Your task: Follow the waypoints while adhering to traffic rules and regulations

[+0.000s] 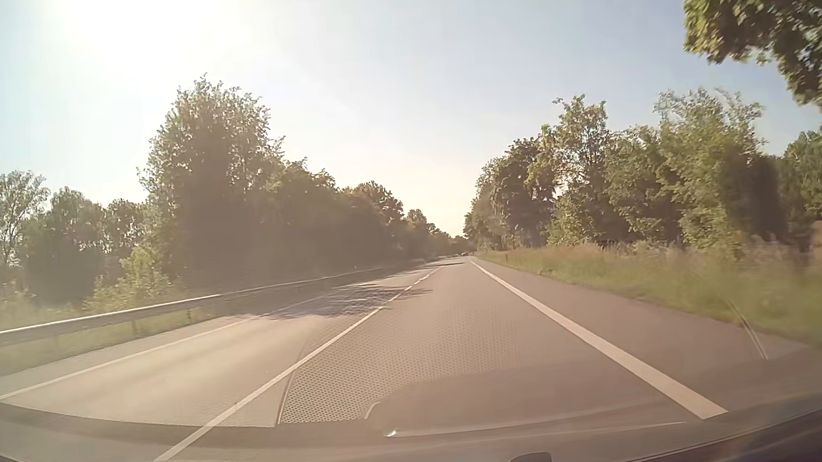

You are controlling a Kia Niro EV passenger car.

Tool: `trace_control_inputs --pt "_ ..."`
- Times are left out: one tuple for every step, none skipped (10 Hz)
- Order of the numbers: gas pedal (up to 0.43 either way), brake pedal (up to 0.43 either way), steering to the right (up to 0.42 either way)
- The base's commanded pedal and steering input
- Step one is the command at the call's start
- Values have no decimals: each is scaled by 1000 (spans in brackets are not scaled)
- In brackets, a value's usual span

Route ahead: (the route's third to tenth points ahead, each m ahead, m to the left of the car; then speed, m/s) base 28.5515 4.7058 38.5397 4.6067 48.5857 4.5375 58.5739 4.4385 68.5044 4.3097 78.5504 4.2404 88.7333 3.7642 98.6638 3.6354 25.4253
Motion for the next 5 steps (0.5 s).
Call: trace_control_inputs --pt "421 6 3" --pt "421 6 3" --pt "421 6 2" --pt "421 6 2" --pt "409 6 2"
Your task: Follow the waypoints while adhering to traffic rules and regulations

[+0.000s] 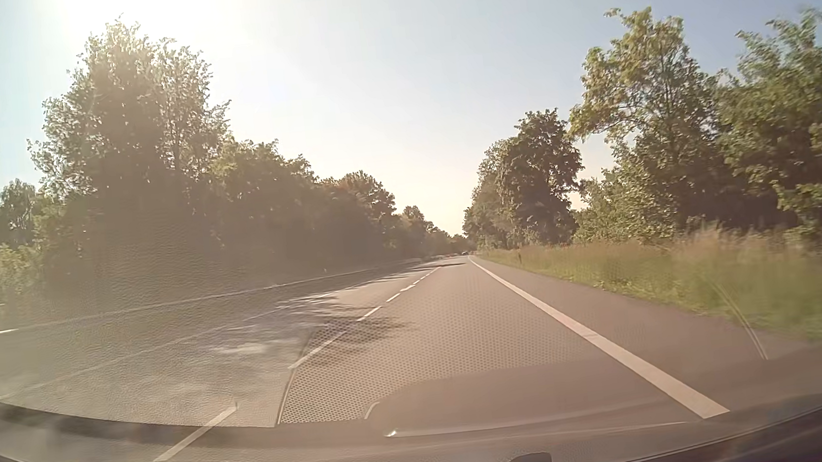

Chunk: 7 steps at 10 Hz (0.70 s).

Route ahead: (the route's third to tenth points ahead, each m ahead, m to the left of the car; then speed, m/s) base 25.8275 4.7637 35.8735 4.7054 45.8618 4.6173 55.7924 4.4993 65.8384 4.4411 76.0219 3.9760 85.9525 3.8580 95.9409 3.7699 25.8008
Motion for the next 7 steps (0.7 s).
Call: trace_control_inputs --pt "409 6 2" --pt "409 6 2" --pt "398 6 2" --pt "398 6 2" --pt "398 6 2" --pt "398 6 2" --pt "398 6 2"
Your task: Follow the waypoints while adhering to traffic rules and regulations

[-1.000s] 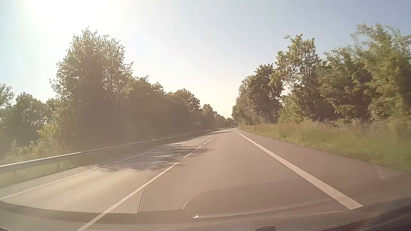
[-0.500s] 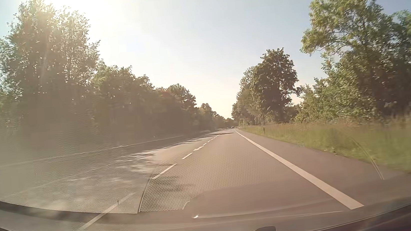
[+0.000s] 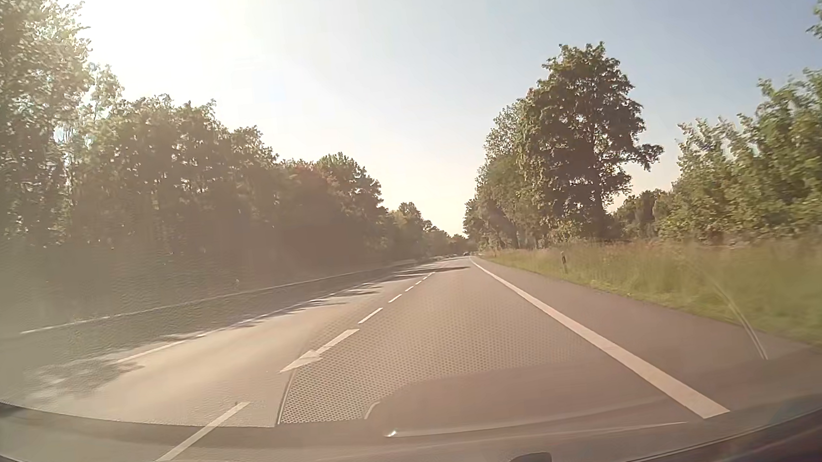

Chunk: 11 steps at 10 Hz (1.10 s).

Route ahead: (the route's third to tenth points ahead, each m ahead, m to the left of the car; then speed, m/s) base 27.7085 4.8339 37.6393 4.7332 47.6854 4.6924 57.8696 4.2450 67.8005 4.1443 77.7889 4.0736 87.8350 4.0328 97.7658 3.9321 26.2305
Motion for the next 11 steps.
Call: trace_control_inputs --pt "398 6 2" --pt "398 6 2" --pt "398 6 2" --pt "398 6 2" --pt "398 6 2" --pt "398 6 2" --pt "390 6 2" --pt "390 6 2" --pt "370 6 2" --pt "370 6 3" --pt "370 6 3"
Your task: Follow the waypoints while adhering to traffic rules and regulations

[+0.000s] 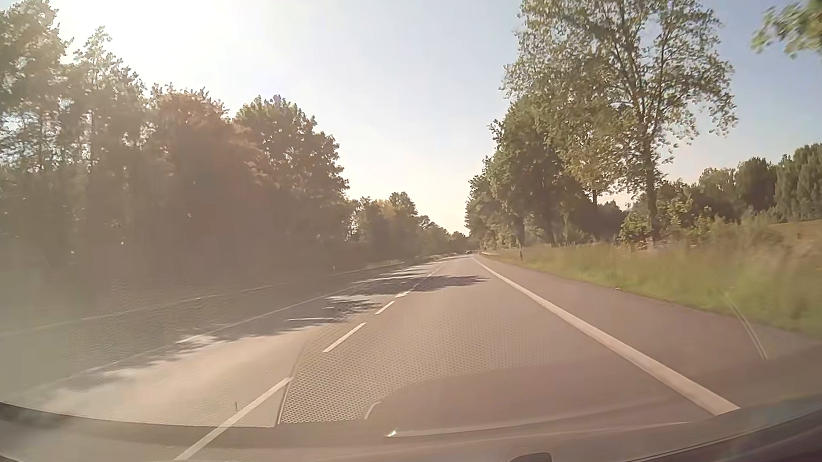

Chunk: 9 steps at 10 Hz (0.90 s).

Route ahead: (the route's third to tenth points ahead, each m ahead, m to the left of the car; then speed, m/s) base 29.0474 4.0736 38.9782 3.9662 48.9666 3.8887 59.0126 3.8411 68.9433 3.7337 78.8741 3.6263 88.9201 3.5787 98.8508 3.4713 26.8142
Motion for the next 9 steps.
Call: trace_control_inputs --pt "358 6 3" --pt "358 6 3" --pt "358 6 3" --pt "339 6 3" --pt "339 6 3" --pt "331 6 3" --pt "319 6 3" --pt "319 6 3" --pt "299 6 3"
